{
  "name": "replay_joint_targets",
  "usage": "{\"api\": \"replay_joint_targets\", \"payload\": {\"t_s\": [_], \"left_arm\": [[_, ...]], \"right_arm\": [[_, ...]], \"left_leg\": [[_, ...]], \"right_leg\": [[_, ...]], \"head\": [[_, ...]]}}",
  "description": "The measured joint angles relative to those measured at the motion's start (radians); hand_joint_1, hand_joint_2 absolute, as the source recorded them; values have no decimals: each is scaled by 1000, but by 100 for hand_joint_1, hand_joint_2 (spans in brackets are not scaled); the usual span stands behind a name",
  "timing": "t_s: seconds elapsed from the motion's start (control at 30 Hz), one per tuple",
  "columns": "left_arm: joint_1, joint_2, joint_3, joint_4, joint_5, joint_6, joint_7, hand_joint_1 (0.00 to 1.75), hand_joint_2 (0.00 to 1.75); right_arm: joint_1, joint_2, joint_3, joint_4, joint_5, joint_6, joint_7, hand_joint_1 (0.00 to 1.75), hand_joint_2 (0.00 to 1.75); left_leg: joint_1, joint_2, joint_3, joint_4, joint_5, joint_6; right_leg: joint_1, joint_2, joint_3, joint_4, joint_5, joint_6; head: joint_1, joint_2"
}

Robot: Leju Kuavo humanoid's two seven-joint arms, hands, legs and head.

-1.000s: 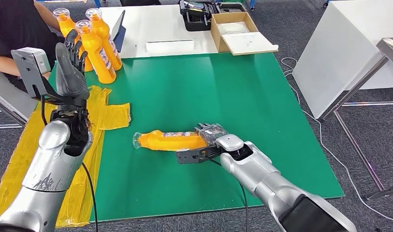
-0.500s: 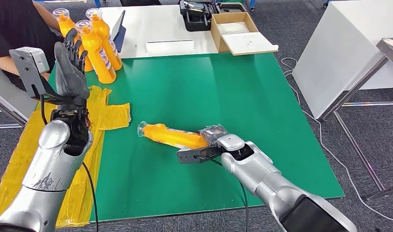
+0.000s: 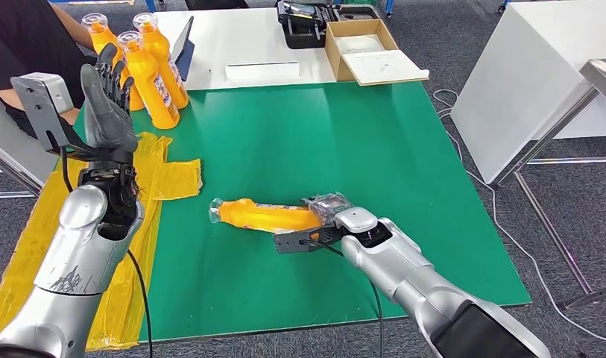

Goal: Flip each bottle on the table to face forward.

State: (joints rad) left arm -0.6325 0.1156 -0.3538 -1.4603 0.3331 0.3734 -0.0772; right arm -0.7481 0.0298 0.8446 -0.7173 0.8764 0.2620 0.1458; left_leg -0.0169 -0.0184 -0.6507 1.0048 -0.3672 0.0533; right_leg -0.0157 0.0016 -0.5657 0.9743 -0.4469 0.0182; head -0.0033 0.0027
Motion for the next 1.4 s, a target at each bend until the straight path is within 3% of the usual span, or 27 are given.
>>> {"api": "replay_joint_targets", "payload": {"t_s": [0.73,0.77,0.87,0.9,1.4], "left_arm": [[-16,0,-13,0,20,2,-7,0,0],[-17,0,-14,0,21,2,-8,0,0],[-17,0,-17,0,28,4,-9,0,0],[-17,0,-18,0,30,5,-10,0,0],[-17,0,-20,-3,40,9,-16,0,0]], "right_arm": [[-7,-7,0,0,12,50,6,0,175],[-7,-7,0,0,14,54,6,8,175],[-8,-8,1,0,21,61,8,139,175],[-9,-8,1,0,23,63,8,175,175],[-13,-15,9,0,25,75,9,175,175]], "left_leg": [[0,0,4,0,0,0],[0,0,4,0,0,0],[0,0,5,0,0,0],[0,0,5,0,0,0],[0,-1,5,0,0,0]], "right_leg": [[0,0,4,0,0,0],[0,0,4,0,0,0],[0,0,4,0,0,0],[0,0,5,0,0,0],[0,0,5,0,0,0]], "head": [[0,0],[0,0],[0,0],[0,0],[0,0]]}}
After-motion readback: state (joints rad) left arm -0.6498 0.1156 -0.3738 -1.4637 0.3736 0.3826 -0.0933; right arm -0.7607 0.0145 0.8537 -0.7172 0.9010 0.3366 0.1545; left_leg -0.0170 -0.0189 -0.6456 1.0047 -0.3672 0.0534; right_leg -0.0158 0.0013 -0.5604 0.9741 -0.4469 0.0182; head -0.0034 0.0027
